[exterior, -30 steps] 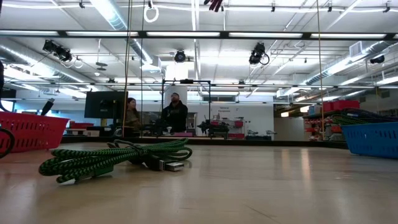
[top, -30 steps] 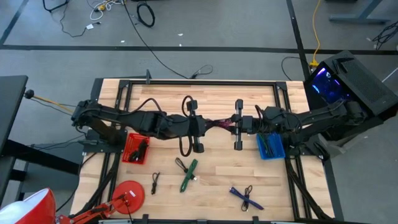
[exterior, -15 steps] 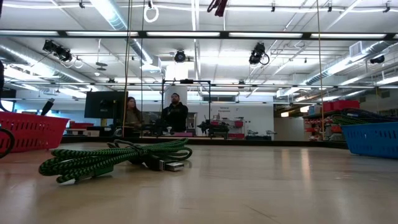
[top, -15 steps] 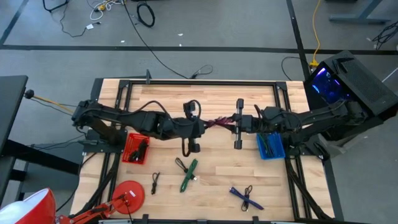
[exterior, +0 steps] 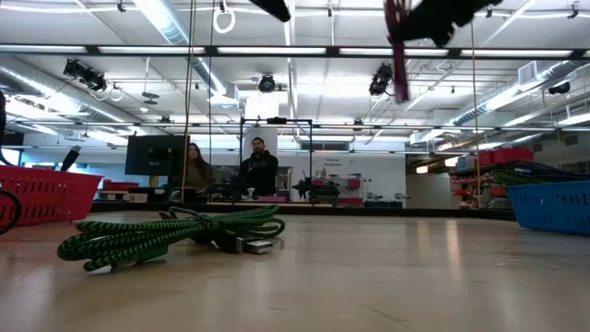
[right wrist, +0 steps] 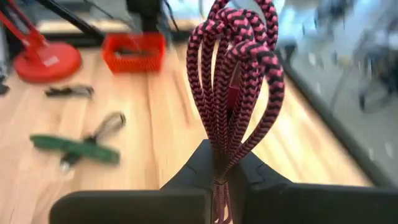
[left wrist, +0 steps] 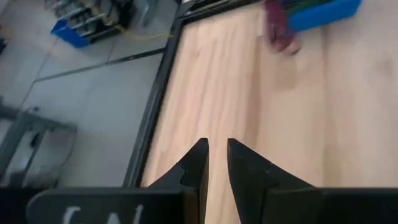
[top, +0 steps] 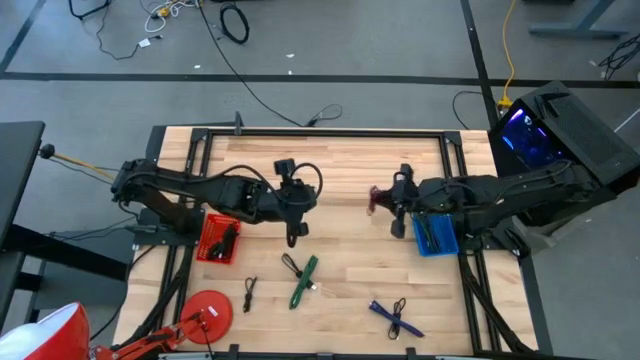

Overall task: Pick & Place USB Port
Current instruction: Put the pink charger cable into the blue bin

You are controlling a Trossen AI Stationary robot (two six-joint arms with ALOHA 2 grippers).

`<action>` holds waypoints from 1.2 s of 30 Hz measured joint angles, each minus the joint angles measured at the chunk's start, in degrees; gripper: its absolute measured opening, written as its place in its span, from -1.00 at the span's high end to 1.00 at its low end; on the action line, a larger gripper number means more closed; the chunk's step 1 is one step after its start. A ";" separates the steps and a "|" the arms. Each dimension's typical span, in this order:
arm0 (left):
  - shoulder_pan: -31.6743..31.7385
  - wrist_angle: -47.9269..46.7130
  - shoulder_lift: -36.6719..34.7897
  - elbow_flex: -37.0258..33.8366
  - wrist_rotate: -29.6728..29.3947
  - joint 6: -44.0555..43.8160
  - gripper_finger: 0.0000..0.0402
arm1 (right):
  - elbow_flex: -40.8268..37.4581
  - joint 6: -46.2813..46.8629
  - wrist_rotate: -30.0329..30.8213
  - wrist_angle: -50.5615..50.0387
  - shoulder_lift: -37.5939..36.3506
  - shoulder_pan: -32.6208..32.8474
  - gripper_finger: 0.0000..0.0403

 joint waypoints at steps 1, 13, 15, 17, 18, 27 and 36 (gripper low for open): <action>0.01 -1.35 -0.27 0.03 -0.54 -0.81 0.68 | 0.00 2.24 0.39 -3.06 -0.79 0.13 0.94; 0.05 -13.81 -1.01 0.01 -1.13 -10.45 0.68 | -0.11 31.78 3.31 -35.45 -11.88 3.83 0.94; 0.05 -13.80 -1.01 0.01 -1.09 -10.41 0.68 | -0.11 36.83 4.47 -40.43 -13.64 4.98 0.94; 0.05 -13.84 -1.01 0.01 -1.11 -10.43 0.68 | -0.11 42.32 4.64 -46.69 -14.75 5.79 0.94; 0.05 -13.84 -1.01 0.01 -1.06 -10.43 0.68 | -0.11 45.24 4.68 -49.30 -15.18 6.26 0.94; 0.05 -13.84 -1.01 0.01 -0.91 -10.34 0.68 | -0.13 62.57 4.46 -60.03 -15.27 11.68 0.94; -0.61 -13.86 -1.01 0.01 -0.89 -10.39 0.68 | -1.00 73.53 3.41 -64.52 -13.91 16.37 0.94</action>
